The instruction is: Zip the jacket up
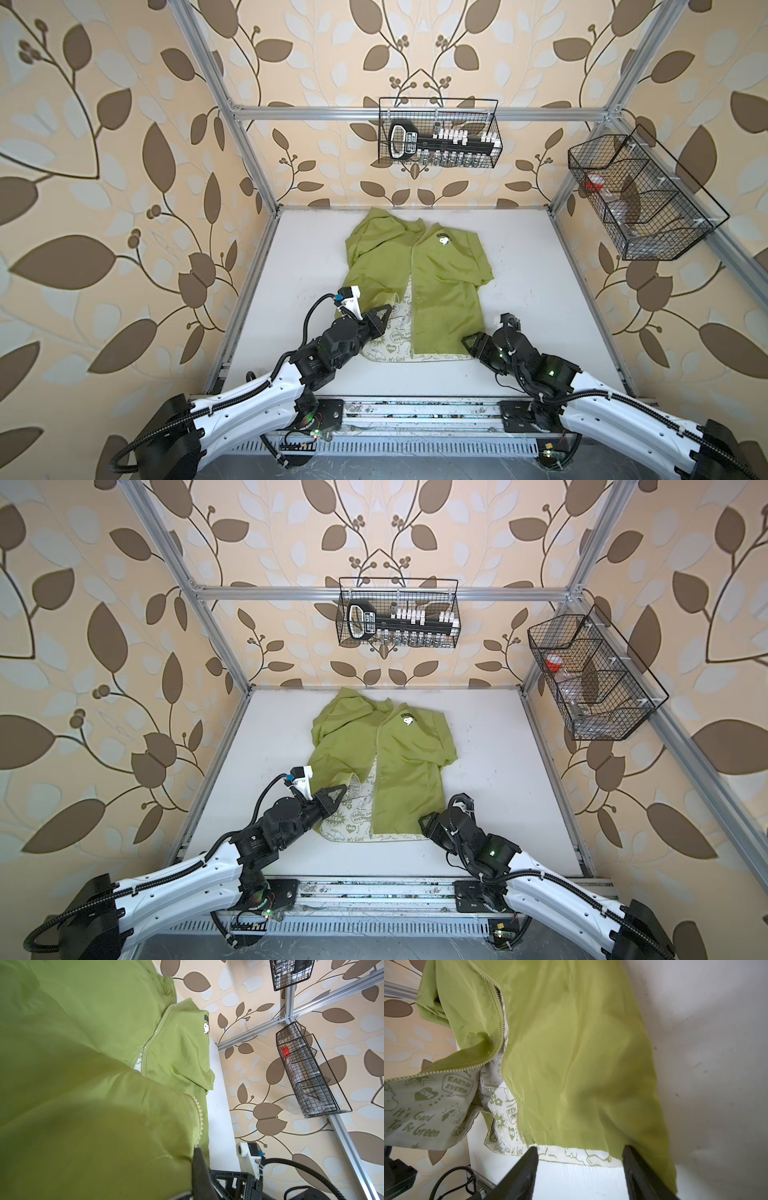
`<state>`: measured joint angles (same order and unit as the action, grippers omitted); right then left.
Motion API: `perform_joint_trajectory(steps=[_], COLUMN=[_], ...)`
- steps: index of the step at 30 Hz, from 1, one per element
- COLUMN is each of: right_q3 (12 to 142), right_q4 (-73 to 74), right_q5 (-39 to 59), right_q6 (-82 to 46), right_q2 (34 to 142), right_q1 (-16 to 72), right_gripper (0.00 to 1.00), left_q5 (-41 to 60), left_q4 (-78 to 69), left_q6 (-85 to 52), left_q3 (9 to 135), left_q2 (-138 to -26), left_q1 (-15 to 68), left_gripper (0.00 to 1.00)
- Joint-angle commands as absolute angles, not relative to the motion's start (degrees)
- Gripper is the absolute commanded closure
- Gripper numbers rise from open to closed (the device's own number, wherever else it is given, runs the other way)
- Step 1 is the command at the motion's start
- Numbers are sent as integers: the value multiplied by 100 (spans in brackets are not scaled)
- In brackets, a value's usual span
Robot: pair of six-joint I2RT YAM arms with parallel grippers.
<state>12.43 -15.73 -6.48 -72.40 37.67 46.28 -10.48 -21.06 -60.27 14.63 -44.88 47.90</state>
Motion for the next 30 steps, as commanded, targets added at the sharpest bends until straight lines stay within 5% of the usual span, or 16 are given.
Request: perform_joint_trajectory(steps=[1, 11, 30], right_q3=[1239, 975, 887], right_q4=[-1545, -1431, -390], right_q5=[-539, -965, -505], right_q6=[-7377, -7817, -7249], right_q2=[3723, 3783, 4493], right_q1=[4897, 5481, 4547], right_gripper=[34, 31, 40], left_q5=[-1034, -1032, -959], left_q4=[-2373, -2290, -2221], left_q6=[-6047, -6029, -6066], left_q3=[1540, 1546, 1529], left_q2=[-4465, -4399, -4342], left_q1=[4738, 4738, 4742], left_gripper=[100, 100, 100])
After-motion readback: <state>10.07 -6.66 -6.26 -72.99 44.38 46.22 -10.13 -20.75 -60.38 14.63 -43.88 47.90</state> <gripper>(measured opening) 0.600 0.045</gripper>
